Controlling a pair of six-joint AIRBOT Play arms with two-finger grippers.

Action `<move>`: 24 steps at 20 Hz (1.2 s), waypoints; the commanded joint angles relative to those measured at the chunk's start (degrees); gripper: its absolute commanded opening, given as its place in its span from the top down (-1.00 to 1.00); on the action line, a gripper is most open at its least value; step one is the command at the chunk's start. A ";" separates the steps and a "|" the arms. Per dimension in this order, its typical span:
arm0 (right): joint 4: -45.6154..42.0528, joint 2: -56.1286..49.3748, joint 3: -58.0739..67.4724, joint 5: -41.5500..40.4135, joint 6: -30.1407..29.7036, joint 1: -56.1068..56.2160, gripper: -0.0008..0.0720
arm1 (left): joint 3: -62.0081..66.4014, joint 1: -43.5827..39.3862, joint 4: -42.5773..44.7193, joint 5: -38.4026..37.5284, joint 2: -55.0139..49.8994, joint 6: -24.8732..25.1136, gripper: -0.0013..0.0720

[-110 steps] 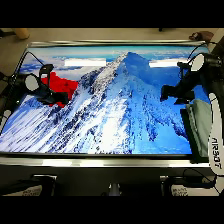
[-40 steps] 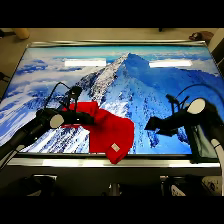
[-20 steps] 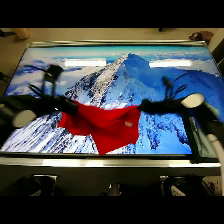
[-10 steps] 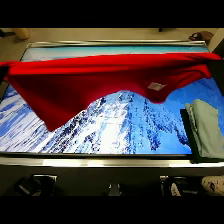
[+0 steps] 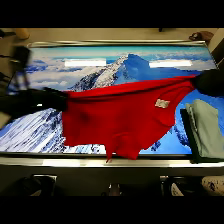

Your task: Fold the shirts.

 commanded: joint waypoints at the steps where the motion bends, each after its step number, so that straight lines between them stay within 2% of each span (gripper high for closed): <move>1: 1.44 -15.98 -0.61 -1.88 -0.48 0.07 0.91 | -3.26 0.04 -5.07 9.16 -15.89 0.13 0.90; 3: 6.75 -23.98 -0.61 -5.20 1.53 0.07 0.91 | -1.36 0.04 -12.09 8.79 -25.53 0.15 0.88; 4: 9.75 -27.04 -0.61 -6.45 2.25 0.07 0.91 | 0.68 0.11 -15.06 6.91 -29.38 0.15 0.68; 5: 11.98 -29.00 -0.59 -7.43 2.23 0.04 0.75 | 3.28 0.39 -15.85 4.00 -32.00 0.15 0.11; 6: 13.27 -29.94 -0.59 -7.61 2.23 0.04 0.21 | 6.58 1.29 -14.91 -0.39 -33.73 0.48 -0.73; 7: 12.96 -29.90 -0.44 -7.21 2.01 0.00 -0.22 | 9.64 2.82 -12.92 -5.29 -34.14 2.67 -1.00; 8: 11.93 -29.35 -0.17 -5.68 0.24 -0.02 -0.28 | 12.28 5.11 -9.60 -10.54 -33.57 5.57 -1.00; 9: 9.35 -28.46 -0.17 -3.65 -1.75 0.00 -0.37 | 13.31 7.80 -5.92 -14.43 -32.37 6.45 -1.00; 11: -0.72 -27.54 -0.35 3.78 -2.29 0.00 -0.39 | 11.21 15.10 -4.48 -18.49 -28.87 6.16 -0.97; 12: -4.31 -27.54 -1.36 6.69 -2.32 0.00 -0.38 | 7.89 18.86 -7.04 -19.17 -26.88 6.19 -0.58; 13: -5.66 -27.54 -3.06 8.13 -2.47 0.00 -0.38 | 3.45 21.84 -9.75 -18.56 -24.94 6.21 -0.37; 15: -3.91 -27.50 -8.31 8.33 -3.26 0.00 -0.38 | -7.63 25.90 -16.81 -15.47 -21.29 8.07 -0.41; 16: -2.23 -27.50 -10.80 8.09 -3.63 0.00 -0.38 | -13.09 26.80 -20.79 -13.31 -20.15 10.03 -0.54; 18: -0.04 -27.50 -14.99 7.19 -4.31 0.04 -0.38 | -20.83 26.47 -27.30 -8.59 -19.82 13.44 -0.51; 20: 0.15 -27.50 -17.22 7.32 -4.48 0.07 -0.38 | -24.87 24.96 -32.41 -3.10 -19.93 14.99 -0.50; 21: 0.15 -27.50 -17.79 7.72 -4.50 0.07 -0.38 | -25.38 24.11 -33.73 -1.44 -19.98 15.50 -0.43; 24: 0.13 -27.50 -17.99 8.37 -4.87 0.07 -0.38 | -25.33 21.86 -34.27 1.07 -20.04 15.89 -0.41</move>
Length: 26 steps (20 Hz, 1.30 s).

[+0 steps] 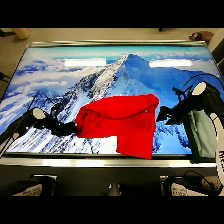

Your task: Fold the shirts.

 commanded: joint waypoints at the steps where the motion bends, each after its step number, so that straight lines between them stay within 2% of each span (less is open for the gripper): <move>1: 0.22 -0.04 -1.40 0.72 -0.55 0.07 -0.38 | -2.40 -1.79 -3.82 5.16 0.22 1.60 -0.41; 3: 0.22 -0.07 -1.44 0.44 -0.55 0.07 -0.38 | -2.40 -2.64 -3.82 6.75 0.22 1.55 -0.33; 4: 0.22 -0.07 -1.86 0.33 -0.52 0.04 -0.38 | -2.40 -2.95 -3.82 7.54 0.22 1.31 -0.06; 5: 0.15 -0.07 -2.97 0.17 -0.55 0.07 -0.38 | -2.40 -3.10 -3.96 7.91 0.22 0.96 0.30; 6: 0.17 -0.07 -5.29 -0.74 -0.55 0.07 -0.40 | -2.40 -3.10 -3.91 8.09 0.24 0.98 0.81; 7: 0.66 -0.07 -7.80 -2.34 -0.55 0.07 -0.40 | -2.36 -3.08 -3.80 8.11 0.28 1.16 0.90; 11: 6.93 -0.42 -15.91 -14.29 -2.32 0.07 -0.40 | -2.34 -3.10 -3.78 7.78 2.49 1.16 0.90; 16: 14.73 -4.28 -16.22 -23.76 -3.85 0.46 -0.37 | -2.34 -3.17 -3.78 6.36 6.58 1.16 0.90; 17: 15.32 -4.90 -16.22 -25.18 -3.82 1.36 -0.23 | -2.34 -3.17 -3.78 6.62 7.21 1.18 0.89; 18: 15.32 -5.22 -16.22 -27.19 -3.82 2.45 0.41 | -2.25 -3.17 -3.78 6.78 7.78 1.16 0.90; 19: 15.41 -5.03 -15.78 -27.67 -4.02 3.28 0.92 | -1.97 -3.15 -3.37 6.78 8.46 1.18 0.90; 21: 15.19 -2.49 -11.76 -23.76 -8.46 3.04 0.92 | 1.27 -3.15 2.84 6.01 12.07 0.87 0.91; 23: 12.76 3.91 -3.08 -20.06 -9.14 1.18 0.92 | 9.73 -3.15 13.92 3.76 18.69 -1.81 0.91; 26: 12.09 18.86 15.56 -22.03 -9.60 -2.47 0.92 | 30.16 -3.15 26.36 2.71 28.81 -2.75 0.91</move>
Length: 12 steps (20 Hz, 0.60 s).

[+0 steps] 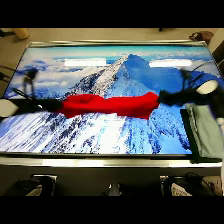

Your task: Fold the shirts.

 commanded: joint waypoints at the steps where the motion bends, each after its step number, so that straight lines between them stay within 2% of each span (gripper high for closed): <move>1: -2.05 15.80 19.26 -3.23 -1.44 -3.19 0.92 | 22.27 0.07 15.19 -0.35 10.60 -1.60 0.90; 3: -7.85 26.47 27.56 -9.94 -1.38 -3.48 0.92 | 35.41 0.07 17.11 2.05 14.40 -2.62 0.90; 6: -9.44 39.21 29.53 -16.33 1.31 -3.48 0.92 | 45.29 0.07 15.47 3.80 17.79 -7.04 0.90; 9: -13.60 43.01 29.55 -14.14 7.17 -3.48 0.92 | 45.94 0.07 14.62 5.03 18.36 -6.99 0.91; 12: -17.22 41.48 29.55 -11.98 7.85 -3.48 0.92 | 45.94 0.07 17.66 3.61 14.91 -6.95 0.91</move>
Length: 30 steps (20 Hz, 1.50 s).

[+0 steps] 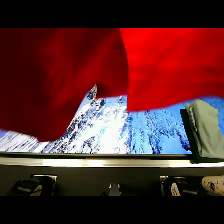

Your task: Fold the shirts.

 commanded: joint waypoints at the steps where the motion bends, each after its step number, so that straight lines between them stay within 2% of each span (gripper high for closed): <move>1: -6.10 0.07 0.81 2.80 2.38 -0.07 0.92 | 1.73 0.07 3.80 -2.80 -3.28 -0.59 0.91; 5: -11.15 -10.88 0.79 15.56 2.05 -0.07 0.91 | -2.10 0.07 5.05 -13.51 -13.73 -0.63 0.90; 8: -11.89 -25.59 0.79 22.08 1.75 -0.04 0.91 | -10.03 0.04 5.03 -13.64 -23.37 -0.66 0.90; 10: -10.82 -36.85 0.79 21.75 2.36 -0.04 0.91 | -14.67 0.04 5.01 -12.15 -31.19 -0.68 0.90; 13: -4.11 -51.89 0.79 18.56 7.89 -0.04 0.91 | -16.13 0.04 3.65 -10.93 -44.50 -0.70 0.90; 16: 7.98 -62.01 0.79 21.18 12.96 0.24 0.91 | -16.13 0.04 -5.92 -13.20 -54.10 -0.70 0.89; 18: 9.42 -65.85 0.79 22.05 13.84 2.27 0.91 | -16.13 0.02 -12.90 -14.38 -58.12 -0.70 0.89; 19: 8.87 -67.12 0.79 21.99 14.01 3.91 0.91 | -16.13 0.04 -15.89 -15.08 -59.52 -0.68 0.84; 20: 8.79 -67.80 0.79 21.03 13.99 5.22 0.90 | -16.11 0.09 -17.35 -16.13 -60.22 -0.68 0.67; 21: 8.83 -67.87 0.81 20.59 13.99 6.03 0.64 | -16.06 0.44 -17.25 -17.73 -60.19 -0.37 0.17; 22: 8.90 -67.41 1.01 21.27 13.92 5.99 0.23 | -15.61 1.36 -17.25 -20.50 -59.89 1.64 -0.45; 23: 8.79 -66.47 1.22 23.45 12.70 5.03 -0.10 | -15.06 2.99 -17.25 -24.52 -59.12 5.20 -0.62; 24: 8.39 -65.29 1.22 26.80 10.43 3.48 -0.27 | -15.10 4.98 -17.05 -28.17 -57.92 7.80 -0.62; 26: 5.60 -63.63 0.98 38.88 8.00 -0.85 -0.27 | -17.73 9.88 -17.05 -34.05 -54.07 8.72 -0.62; 27: 3.06 -62.97 -0.48 44.17 7.15 -2.58 -0.26 | -22.08 12.24 -17.07 -34.25 -50.97 8.70 -0.62; 28: 0.63 -61.33 -4.28 46.38 5.53 -3.65 -0.26 | -28.46 14.21 -17.07 -33.18 -47.30 8.81 -0.62; 29: -1.25 -58.93 -9.60 44.89 5.01 -4.13 -0.25 | -35.71 15.61 -17.09 -31.54 -43.74 9.57 -0.59; 30: -1.55 -55.71 -16.39 41.20 4.61 -4.33 -0.20 | -44.28 16.70 -17.11 -28.76 -39.93 10.62 -0.45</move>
